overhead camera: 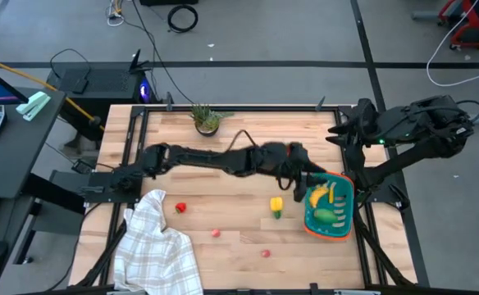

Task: Pick and placing Produce into tupperware
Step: Put the right red strawberry into the blue basket

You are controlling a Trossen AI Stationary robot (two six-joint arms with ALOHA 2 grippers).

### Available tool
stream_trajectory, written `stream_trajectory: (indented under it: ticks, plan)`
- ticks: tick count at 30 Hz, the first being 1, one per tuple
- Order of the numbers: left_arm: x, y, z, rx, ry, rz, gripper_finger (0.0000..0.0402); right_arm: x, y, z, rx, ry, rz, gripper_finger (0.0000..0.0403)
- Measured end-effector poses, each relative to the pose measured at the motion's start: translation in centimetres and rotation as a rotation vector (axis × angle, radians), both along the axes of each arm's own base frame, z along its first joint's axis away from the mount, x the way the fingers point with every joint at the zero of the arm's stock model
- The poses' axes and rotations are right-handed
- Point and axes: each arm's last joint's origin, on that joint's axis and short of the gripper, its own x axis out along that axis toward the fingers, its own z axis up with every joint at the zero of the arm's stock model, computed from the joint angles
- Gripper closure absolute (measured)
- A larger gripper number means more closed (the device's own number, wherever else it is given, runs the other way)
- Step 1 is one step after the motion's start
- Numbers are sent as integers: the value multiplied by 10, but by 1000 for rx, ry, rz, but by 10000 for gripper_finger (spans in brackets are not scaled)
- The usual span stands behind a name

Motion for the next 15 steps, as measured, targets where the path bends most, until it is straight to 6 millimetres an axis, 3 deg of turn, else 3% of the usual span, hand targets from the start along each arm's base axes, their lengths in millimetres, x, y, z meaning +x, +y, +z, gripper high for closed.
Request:
stream_trajectory:
  ticks: [7, 15]
  plan:
    - [-40, 20, 52, 156, 116, 17, 221, 10, -4, -14, -56, 171, -66, 269]
    - [-94, 36, 119, 261, 63, 47, 229, 60, -27, -36, -64, 332, -243, 219]
